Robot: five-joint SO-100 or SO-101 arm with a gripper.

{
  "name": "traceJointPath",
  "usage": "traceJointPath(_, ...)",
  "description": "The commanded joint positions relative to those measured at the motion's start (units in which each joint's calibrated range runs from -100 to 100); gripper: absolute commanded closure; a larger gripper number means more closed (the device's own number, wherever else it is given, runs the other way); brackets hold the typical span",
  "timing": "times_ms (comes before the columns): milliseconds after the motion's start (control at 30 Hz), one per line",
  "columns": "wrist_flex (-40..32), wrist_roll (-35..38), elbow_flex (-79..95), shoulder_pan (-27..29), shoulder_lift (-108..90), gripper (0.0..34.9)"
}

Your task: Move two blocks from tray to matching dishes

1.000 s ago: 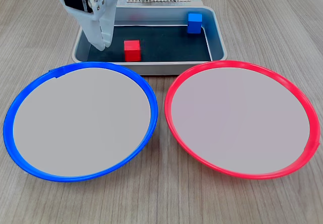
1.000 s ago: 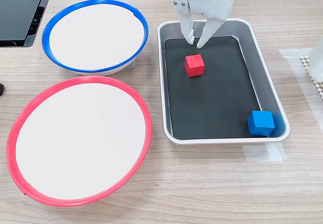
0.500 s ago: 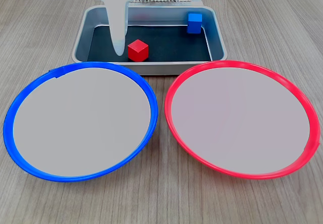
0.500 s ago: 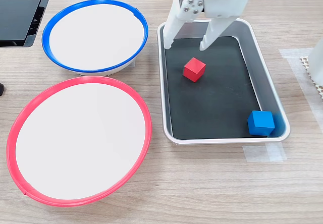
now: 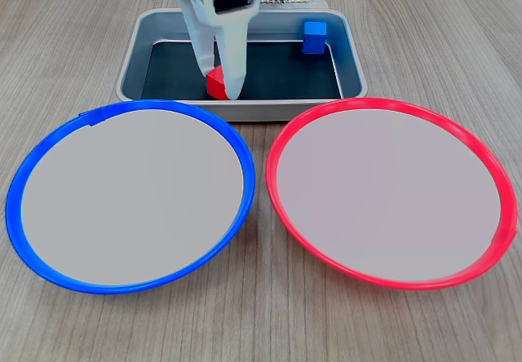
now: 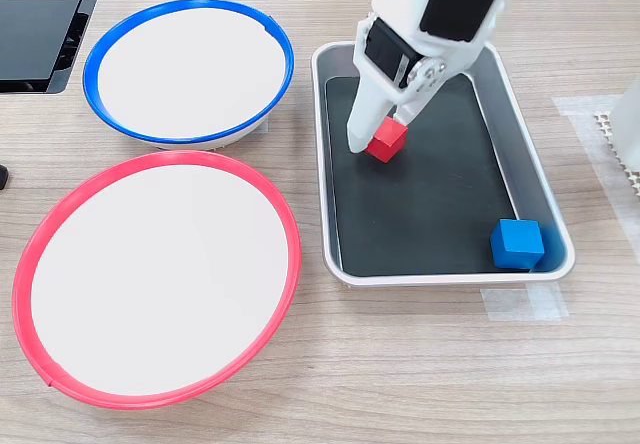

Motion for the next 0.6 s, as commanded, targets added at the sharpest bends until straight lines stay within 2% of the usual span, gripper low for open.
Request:
traceJointPath(0,-2.2,1.8,0.1,-0.8,1.2,22.7)
traceJointPath(67,-2.2,2.7,0.1,-1.3,1.9,29.8)
traceJointPath(133,-1.4,4.1,-0.1,-2.4,2.2,33.7)
traceJointPath(167,0.1,4.8,-0.7,-3.0,2.2,34.6)
traceJointPath(267,13.3,4.2,-10.2,-7.4,2.3,34.6)
traceJointPath(367,23.1,-2.4,-26.7,-14.1,4.1,34.6)
traceJointPath(467,22.9,-10.5,-43.3,-19.2,9.4,34.6)
traceJointPath(567,16.7,-15.3,-53.4,-22.7,16.6,34.6)
